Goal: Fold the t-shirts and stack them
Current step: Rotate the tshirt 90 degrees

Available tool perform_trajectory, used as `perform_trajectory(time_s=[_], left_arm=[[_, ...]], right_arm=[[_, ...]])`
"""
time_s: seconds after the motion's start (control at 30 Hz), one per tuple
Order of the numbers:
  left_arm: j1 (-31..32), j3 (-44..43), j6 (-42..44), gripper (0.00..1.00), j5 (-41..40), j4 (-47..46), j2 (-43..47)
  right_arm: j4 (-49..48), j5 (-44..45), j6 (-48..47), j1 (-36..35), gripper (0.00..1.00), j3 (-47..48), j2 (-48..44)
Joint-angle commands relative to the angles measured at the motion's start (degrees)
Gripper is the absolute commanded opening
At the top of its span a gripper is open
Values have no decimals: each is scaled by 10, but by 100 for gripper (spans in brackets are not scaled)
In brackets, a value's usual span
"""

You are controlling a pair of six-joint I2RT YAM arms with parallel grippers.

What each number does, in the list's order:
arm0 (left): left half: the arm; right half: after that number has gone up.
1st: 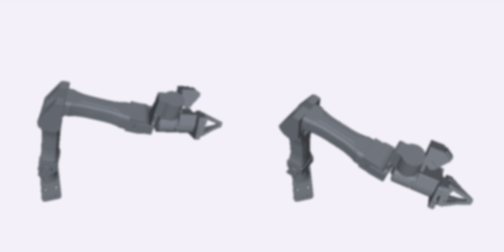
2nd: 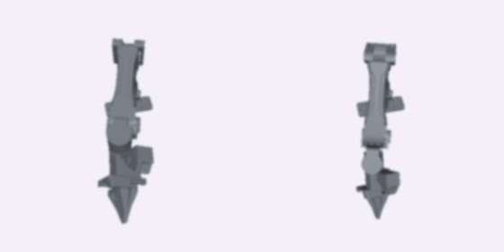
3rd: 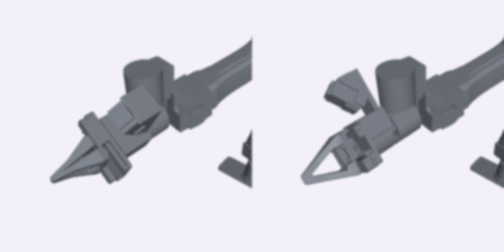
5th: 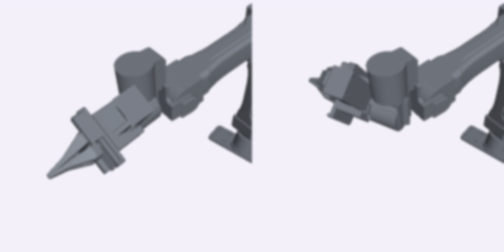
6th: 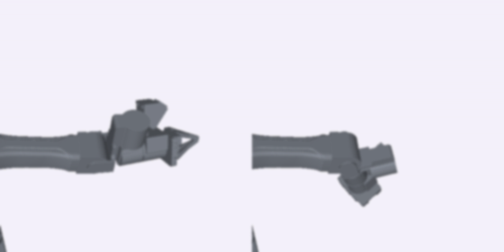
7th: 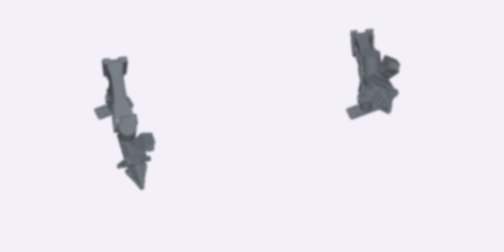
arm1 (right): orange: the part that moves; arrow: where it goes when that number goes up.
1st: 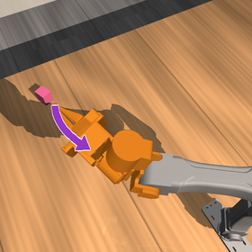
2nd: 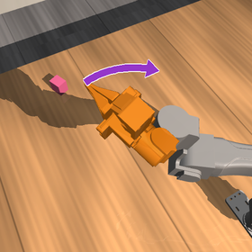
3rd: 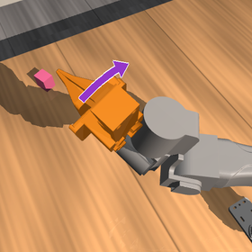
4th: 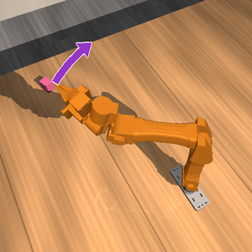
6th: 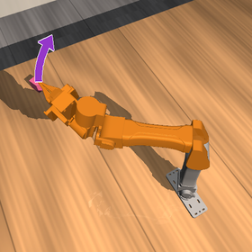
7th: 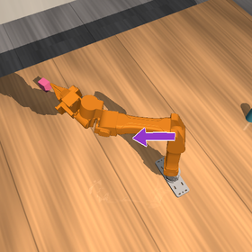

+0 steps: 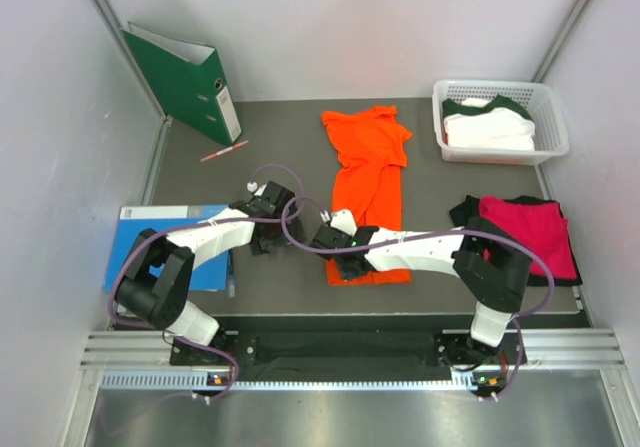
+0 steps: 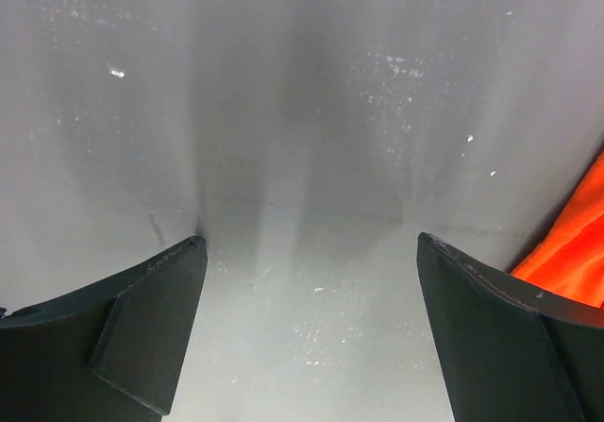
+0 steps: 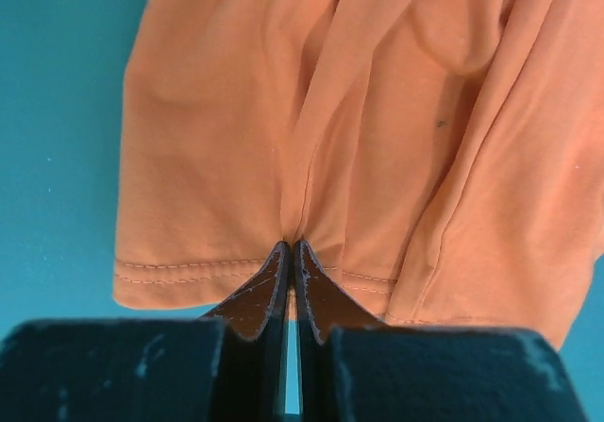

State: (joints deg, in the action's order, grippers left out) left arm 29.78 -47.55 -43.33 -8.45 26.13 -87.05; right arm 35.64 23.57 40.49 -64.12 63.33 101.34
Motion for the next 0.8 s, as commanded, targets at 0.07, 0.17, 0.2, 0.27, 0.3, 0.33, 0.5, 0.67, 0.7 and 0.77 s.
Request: perform_trajectory(time_s=[0.07, 0.17, 0.2, 0.27, 0.3, 0.33, 0.5, 0.67, 0.7, 0.77], left_arm=[[-2, 6, 4, 98, -18, 7, -10], [-2, 7, 4, 97, -20, 6, -12], [-2, 7, 4, 97, -19, 5, -13], [-2, 6, 3, 97, -18, 3, -15], [-2, 5, 3, 97, -18, 3, -16], [-2, 6, 3, 97, -17, 2, -18], [-2, 4, 2, 97, -16, 1, -23], [-2, 4, 3, 97, -17, 1, -23], [-2, 4, 3, 97, -17, 1, -23], [-2, 4, 3, 97, -17, 1, -24]], right_arm=[[-33, -7, 0, -7, 0, -29, -68], [-51, -10, 5, -5, 0, -50, -111], [-55, -9, 6, -4, 0, -55, -121], [-57, -6, 16, 0, 0, -69, -149], [-58, 1, 19, 1, 0, -74, -158], [-56, 3, 26, 4, 0, -81, -169], [-35, 12, 46, 21, 0, -103, -169], [-22, 17, 71, 23, 0, -123, -159], [-19, 20, 74, 23, 0, -125, -160], [-15, 22, 78, 24, 0, -132, -163]])
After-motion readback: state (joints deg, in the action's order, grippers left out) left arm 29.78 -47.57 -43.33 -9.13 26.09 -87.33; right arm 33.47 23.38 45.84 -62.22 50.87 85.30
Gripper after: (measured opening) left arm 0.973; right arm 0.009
